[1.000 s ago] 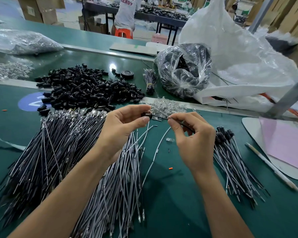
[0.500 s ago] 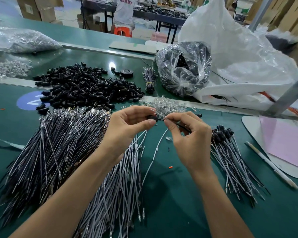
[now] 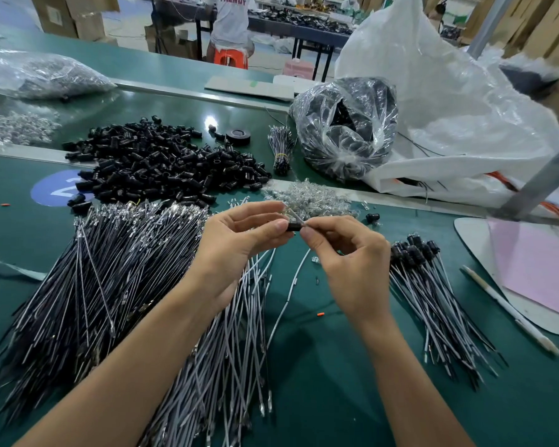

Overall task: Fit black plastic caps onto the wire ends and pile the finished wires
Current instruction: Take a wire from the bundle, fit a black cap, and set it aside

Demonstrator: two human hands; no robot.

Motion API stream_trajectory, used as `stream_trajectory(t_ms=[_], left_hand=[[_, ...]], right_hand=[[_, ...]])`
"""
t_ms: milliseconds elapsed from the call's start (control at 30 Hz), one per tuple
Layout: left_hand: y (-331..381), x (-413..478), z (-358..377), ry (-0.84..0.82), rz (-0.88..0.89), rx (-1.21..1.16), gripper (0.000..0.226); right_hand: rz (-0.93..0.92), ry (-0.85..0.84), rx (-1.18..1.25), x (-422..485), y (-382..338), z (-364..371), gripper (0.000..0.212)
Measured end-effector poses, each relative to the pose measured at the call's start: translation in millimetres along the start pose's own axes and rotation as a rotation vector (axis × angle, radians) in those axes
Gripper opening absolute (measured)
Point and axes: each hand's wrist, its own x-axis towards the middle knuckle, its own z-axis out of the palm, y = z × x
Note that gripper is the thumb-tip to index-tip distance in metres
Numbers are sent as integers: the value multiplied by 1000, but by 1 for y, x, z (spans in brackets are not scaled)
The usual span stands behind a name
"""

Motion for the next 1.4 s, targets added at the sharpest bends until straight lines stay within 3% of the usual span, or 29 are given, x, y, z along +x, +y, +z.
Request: stream_trajectory(t_ms=[167, 367, 567, 1000, 1400], left_hand=[[1, 4, -4, 37, -46, -86, 17], [4, 4, -7, 44, -71, -205, 15], [3, 6, -7, 98, -59, -276, 15], [1, 5, -7, 88, -39, -248, 15], [1, 2, -1, 61, 78, -79, 14]], right_hand=[[77, -8, 76, 3, 1, -4, 15], [-33, 161, -35, 6, 4, -14, 22], [-180, 43, -247, 6, 8, -15, 11], [-147, 80, -285, 6, 12, -16, 10], [-153, 38, -327, 5, 10, -15, 5]])
